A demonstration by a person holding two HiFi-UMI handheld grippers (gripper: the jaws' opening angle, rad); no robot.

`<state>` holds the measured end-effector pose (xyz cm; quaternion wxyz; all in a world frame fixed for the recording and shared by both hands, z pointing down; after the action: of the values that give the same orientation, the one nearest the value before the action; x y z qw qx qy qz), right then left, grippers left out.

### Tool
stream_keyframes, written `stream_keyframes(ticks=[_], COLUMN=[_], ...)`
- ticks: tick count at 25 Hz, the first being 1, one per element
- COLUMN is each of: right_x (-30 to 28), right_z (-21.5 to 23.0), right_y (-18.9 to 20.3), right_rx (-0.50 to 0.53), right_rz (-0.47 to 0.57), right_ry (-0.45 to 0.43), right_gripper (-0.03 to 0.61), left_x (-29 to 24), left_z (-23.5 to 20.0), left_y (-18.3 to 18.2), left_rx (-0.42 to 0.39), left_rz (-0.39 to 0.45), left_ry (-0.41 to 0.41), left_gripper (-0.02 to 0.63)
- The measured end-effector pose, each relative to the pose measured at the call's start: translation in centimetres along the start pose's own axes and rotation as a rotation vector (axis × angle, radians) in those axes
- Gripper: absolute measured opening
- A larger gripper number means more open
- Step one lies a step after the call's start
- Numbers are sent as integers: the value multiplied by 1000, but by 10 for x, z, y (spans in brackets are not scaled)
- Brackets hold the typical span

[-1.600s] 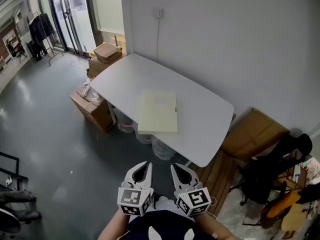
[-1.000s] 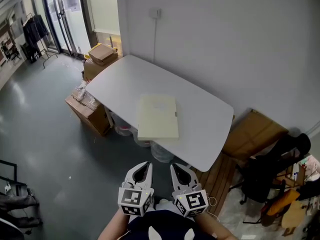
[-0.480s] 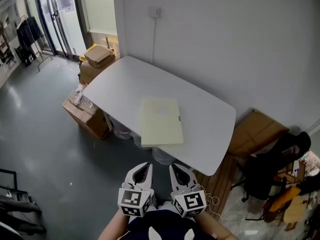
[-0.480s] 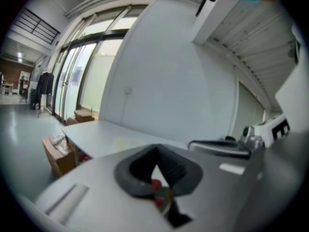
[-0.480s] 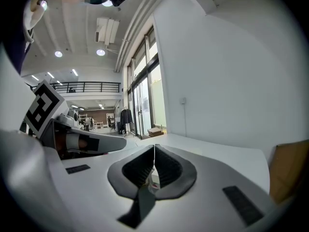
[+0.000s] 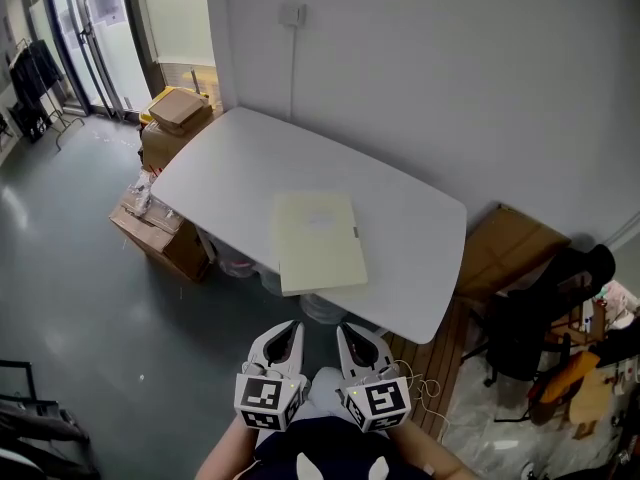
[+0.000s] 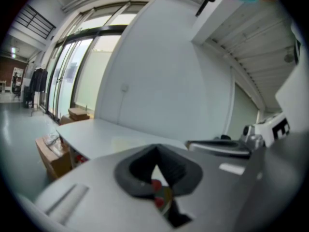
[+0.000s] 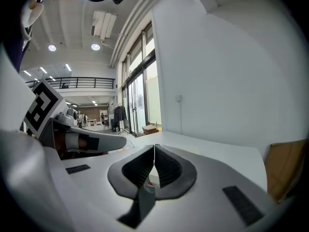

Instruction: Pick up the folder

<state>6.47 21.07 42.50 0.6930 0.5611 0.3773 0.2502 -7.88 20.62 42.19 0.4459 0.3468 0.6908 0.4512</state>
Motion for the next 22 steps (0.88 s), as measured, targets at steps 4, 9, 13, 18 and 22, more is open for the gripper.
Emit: stream_keyframes(ticks=[4, 9, 13, 18, 22], right_x=[-6, -11, -17, -27, -38], right_z=[-2, -1, 3, 15, 24], right_y=[-3, -9, -12, -10, -7], right_rx=[-8, 15, 36, 29, 20], right_rz=[-16, 61, 98, 35, -29], right_ry=[-6, -28, -47, -57, -45], right_gripper=[11, 11, 11, 11, 11], left_x=[-5, -12, -21, -36, -48], left_z=[-3, -5, -9, -11, -15], left_y=[0, -3, -4, -7, -9], left_rx=[4, -2, -2, -10, -18], left_rz=[0, 3, 2, -5, -15], left_ry=[11, 22, 19, 20, 22], left_gripper=[5, 5, 5, 5, 5])
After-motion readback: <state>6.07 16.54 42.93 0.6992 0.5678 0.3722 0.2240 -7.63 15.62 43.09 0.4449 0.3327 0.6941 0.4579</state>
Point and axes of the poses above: the fingertips, and each gripper's own axes: x backward along the fingers, z to its right, y out of its underside, the point moved 7 cm from there along x, backward along the fingers, and after that the axes turned 6 degrees about -y, right-handed, at the moved point
